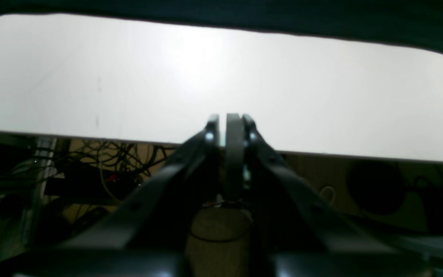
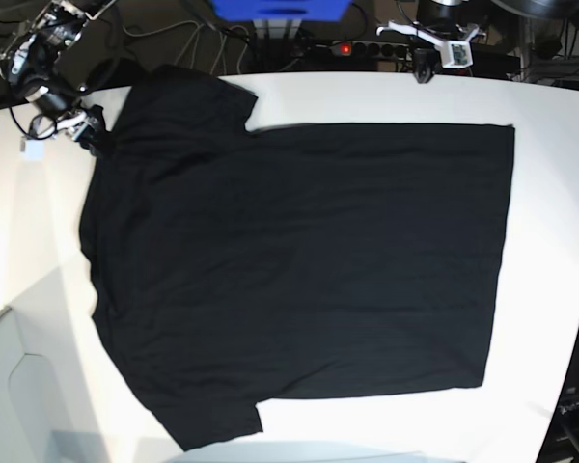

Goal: Fold the T-shirt properly
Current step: 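Move both grippers down to the shirt's shoulder corners and grasp them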

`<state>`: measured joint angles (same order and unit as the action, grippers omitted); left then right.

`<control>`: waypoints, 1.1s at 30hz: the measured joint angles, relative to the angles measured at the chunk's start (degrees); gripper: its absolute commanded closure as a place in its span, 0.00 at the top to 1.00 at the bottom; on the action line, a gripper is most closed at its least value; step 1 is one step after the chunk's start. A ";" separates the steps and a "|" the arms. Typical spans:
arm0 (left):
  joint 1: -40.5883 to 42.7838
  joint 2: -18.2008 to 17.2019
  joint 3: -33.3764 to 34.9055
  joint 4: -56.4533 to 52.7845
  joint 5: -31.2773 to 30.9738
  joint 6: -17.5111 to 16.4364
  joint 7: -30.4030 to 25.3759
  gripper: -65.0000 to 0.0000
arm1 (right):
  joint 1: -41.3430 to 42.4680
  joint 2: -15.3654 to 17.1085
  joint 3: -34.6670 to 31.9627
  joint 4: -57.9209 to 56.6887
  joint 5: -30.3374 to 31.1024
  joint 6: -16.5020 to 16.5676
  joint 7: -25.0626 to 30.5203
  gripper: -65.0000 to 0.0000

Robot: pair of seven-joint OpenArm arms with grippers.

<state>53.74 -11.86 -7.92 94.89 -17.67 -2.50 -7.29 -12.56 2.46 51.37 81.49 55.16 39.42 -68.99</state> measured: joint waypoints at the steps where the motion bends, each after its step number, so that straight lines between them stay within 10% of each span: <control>1: 0.04 0.09 0.00 0.00 0.00 -0.02 -0.02 0.05 | 0.28 0.07 -0.02 -0.04 -0.02 0.00 -0.13 0.45; 19: 0.02 0.13 0.15 0.02 -0.02 0.00 -0.04 0.05 | 0.74 0.07 -5.62 -0.07 -0.22 0.00 0.90 0.44; 26: 0.04 0.13 0.09 0.76 0.00 0.42 0.83 0.05 | 0.59 0.04 -8.26 -0.48 -1.31 0.02 0.28 0.03; 33: 0.57 0.02 -1.92 8.13 -0.81 0.28 0.85 0.07 | 0.55 0.22 -10.21 -0.39 -1.90 0.17 -0.02 0.00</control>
<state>54.30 -11.84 -9.85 103.02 -18.48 -2.22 -6.44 -12.01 2.68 41.17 81.10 53.25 39.59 -69.01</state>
